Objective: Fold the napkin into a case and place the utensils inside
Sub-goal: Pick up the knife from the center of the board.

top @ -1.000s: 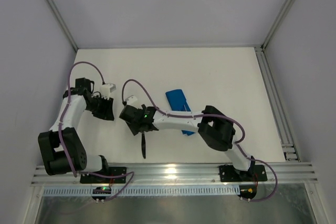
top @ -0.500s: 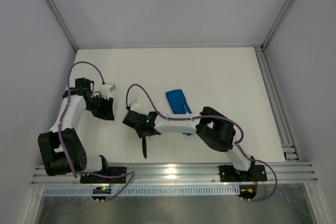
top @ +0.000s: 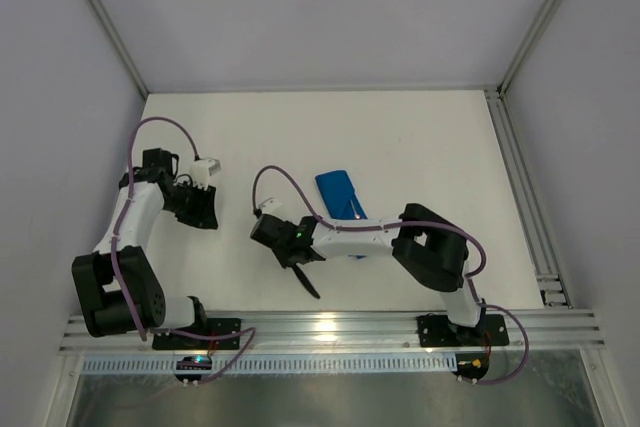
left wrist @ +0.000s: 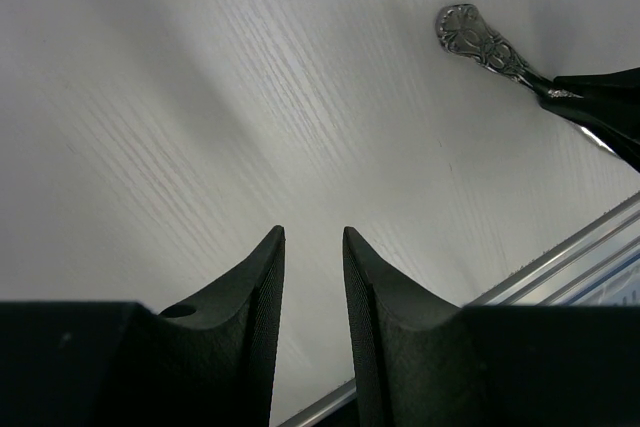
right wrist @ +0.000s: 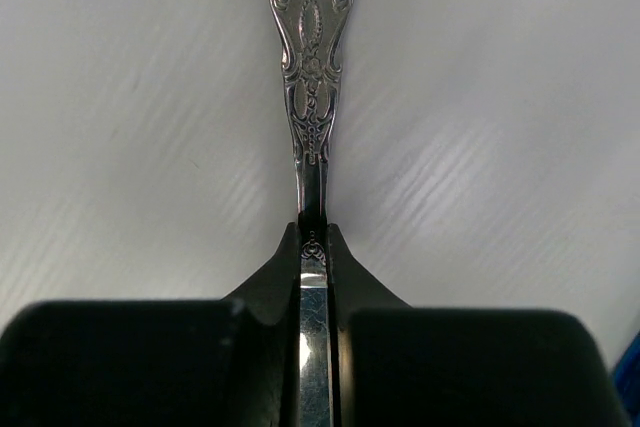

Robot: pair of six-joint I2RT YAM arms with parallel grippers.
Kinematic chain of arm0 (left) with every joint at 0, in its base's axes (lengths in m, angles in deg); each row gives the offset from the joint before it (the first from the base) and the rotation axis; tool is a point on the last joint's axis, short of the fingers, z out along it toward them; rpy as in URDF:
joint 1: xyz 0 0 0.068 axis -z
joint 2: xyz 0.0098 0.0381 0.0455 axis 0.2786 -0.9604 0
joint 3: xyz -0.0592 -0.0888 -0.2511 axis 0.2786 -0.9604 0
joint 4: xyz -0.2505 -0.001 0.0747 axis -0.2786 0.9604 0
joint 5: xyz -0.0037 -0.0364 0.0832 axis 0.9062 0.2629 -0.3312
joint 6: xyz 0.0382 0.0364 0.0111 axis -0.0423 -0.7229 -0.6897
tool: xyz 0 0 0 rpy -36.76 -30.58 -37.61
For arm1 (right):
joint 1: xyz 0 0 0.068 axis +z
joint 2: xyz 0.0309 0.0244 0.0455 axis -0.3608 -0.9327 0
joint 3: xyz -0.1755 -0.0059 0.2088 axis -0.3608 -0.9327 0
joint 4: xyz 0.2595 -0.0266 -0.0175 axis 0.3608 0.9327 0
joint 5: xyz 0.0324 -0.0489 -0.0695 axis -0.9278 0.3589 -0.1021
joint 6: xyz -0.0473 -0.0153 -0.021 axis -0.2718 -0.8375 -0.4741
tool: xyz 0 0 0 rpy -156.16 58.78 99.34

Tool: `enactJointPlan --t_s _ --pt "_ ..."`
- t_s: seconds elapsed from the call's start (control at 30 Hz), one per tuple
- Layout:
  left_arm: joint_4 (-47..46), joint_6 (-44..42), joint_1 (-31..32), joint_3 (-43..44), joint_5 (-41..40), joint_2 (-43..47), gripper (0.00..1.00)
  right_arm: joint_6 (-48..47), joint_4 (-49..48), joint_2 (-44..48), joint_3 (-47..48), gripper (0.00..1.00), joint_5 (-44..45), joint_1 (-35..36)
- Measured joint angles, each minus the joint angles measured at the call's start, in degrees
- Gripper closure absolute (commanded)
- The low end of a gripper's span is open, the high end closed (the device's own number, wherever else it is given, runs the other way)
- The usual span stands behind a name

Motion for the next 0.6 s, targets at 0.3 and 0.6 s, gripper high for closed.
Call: enactJointPlan --t_s 0.3,0.6 --pt "0.02 -0.2 0.0 0.0 0.42 0.02 0.69 -3.06 1.57 6.4 -6.29 0.96 0.44 -0.46" --pt "0.2 -0.39 0.0 0.0 0.98 0.07 0.69 -3.56 -0.42 9.09 -10.12 0.96 -0.28 -2.1"
